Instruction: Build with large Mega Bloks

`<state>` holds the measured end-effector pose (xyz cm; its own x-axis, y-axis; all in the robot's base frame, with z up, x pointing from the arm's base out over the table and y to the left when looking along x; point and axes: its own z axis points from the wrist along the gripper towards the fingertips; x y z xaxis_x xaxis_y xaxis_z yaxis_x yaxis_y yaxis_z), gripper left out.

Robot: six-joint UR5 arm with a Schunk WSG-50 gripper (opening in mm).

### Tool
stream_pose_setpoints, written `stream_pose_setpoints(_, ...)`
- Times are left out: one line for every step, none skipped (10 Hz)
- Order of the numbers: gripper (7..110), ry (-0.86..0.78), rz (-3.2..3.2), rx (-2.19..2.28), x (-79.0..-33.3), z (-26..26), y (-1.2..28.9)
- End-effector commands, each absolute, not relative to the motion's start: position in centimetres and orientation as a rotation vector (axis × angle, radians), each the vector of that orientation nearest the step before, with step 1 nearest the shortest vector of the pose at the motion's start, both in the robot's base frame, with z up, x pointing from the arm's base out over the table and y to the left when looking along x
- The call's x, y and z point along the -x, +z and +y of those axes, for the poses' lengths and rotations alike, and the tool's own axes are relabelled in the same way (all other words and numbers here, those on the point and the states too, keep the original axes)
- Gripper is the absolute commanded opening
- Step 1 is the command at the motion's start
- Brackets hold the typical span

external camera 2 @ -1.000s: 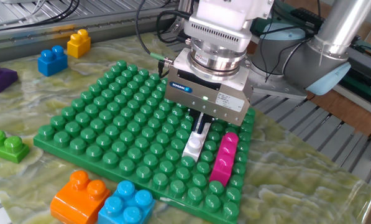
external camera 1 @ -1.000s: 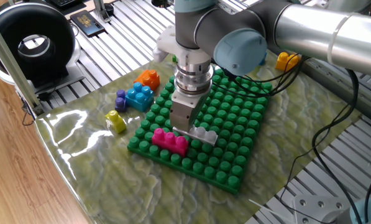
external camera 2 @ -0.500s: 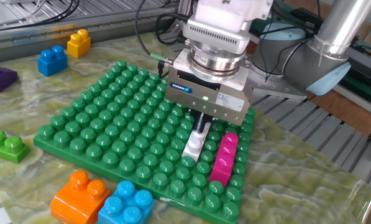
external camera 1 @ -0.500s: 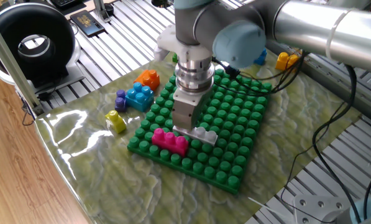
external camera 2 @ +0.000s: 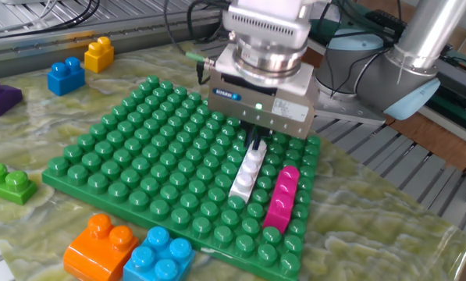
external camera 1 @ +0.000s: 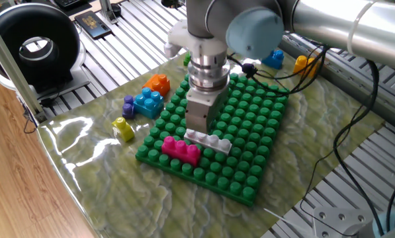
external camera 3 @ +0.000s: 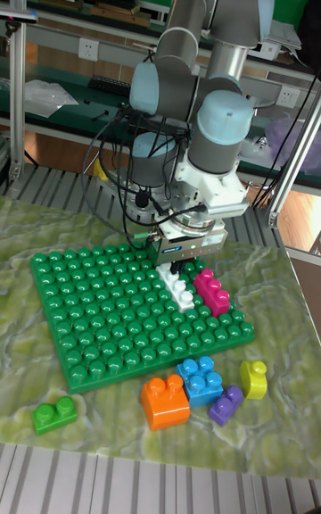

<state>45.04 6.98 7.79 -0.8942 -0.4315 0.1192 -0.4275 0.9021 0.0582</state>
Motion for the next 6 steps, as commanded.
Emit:
stream_pose_setpoints(7, -0.035, -2.974, -0.618, -47.6, 9.3, 12.0)
stream_pose_setpoints(7, -0.058, -3.009, -0.598, -49.0, 10.8, 12.4)
stream_pose_setpoints(7, -0.09, -3.054, -0.578, -50.8, 12.3, 12.0)
stream_pose_setpoints(7, -0.109, -3.078, -0.561, -52.1, 12.9, 11.3)
stream_pose_setpoints(7, -0.117, -3.097, -0.546, -53.3, 13.3, 10.5)
stream_pose_setpoints(7, -0.111, -3.114, -0.531, -54.6, 13.4, 9.7)
